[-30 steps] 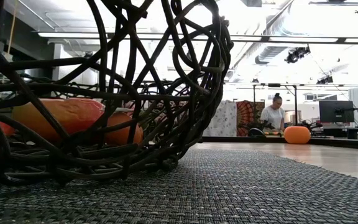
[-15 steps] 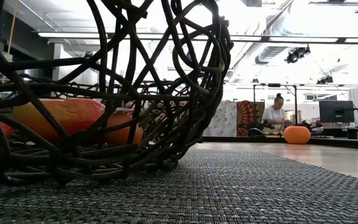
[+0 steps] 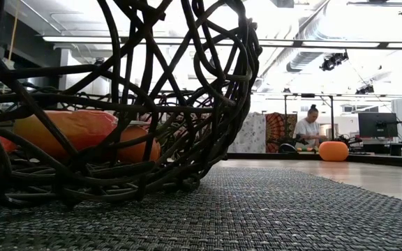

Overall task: Build produce basket
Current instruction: Put the green string beans into the black wire basket

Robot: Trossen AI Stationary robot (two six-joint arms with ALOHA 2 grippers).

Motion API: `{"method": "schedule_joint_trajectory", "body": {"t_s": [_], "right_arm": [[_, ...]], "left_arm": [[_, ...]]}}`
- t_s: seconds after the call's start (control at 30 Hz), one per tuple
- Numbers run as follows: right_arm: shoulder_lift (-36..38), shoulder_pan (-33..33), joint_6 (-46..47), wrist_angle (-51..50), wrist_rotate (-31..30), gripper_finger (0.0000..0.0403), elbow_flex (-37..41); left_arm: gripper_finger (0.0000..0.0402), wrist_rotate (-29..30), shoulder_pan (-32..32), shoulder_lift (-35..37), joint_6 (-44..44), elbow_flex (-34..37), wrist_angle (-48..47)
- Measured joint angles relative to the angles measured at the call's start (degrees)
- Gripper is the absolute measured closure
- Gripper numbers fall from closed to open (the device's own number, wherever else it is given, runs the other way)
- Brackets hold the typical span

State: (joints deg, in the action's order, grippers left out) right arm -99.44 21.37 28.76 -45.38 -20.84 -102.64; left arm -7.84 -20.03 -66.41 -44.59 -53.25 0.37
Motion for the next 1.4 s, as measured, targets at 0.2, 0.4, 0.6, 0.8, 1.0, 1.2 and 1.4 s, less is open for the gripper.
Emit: {"method": "schedule_joint_trajectory", "body": {"t_s": [0.2, 0.4, 0.6, 0.8, 1.0, 1.2, 1.4], "right_arm": [[0.00, -0.42, 1.23, 1.69, -0.22, 0.0377, 0.08], [0.00, -0.37, 1.24, 3.25, -0.30, 0.0377, 0.08], [-1.21, -1.12, 4.17, 3.33, -1.12, 0.0377, 0.08], [-5.22, -3.59, 10.02, 3.43, -0.16, 0.0377, 0.08], [-9.10, -5.09, 12.97, 4.99, 2.32, 0.0377, 0.08], [-12.10, -6.42, 19.26, 5.09, 0.00, 0.0377, 0.08], [-12.44, -6.40, 30.59, 3.73, -14.11, 0.0377, 0.08]], "left_arm": [[0.0397, 9.91, -0.79, 3.84, -3.38, 8.03, 6.14], [0.0397, 19.07, -4.67, 6.68, -8.30, 14.46, 6.79], [0.0396, 23.94, -8.26, 7.08, -15.16, 18.68, 6.31], [0.0396, 21.67, -9.10, 7.10, -21.33, 21.01, 3.35], [0.0396, 19.30, -9.87, 7.08, -25.14, 21.57, -4.41], [0.0396, 20.90, -9.85, 7.08, -25.74, 21.57, -8.74], [0.0396, 21.86, -9.60, 7.06, -25.78, 21.57, -11.18]]}}
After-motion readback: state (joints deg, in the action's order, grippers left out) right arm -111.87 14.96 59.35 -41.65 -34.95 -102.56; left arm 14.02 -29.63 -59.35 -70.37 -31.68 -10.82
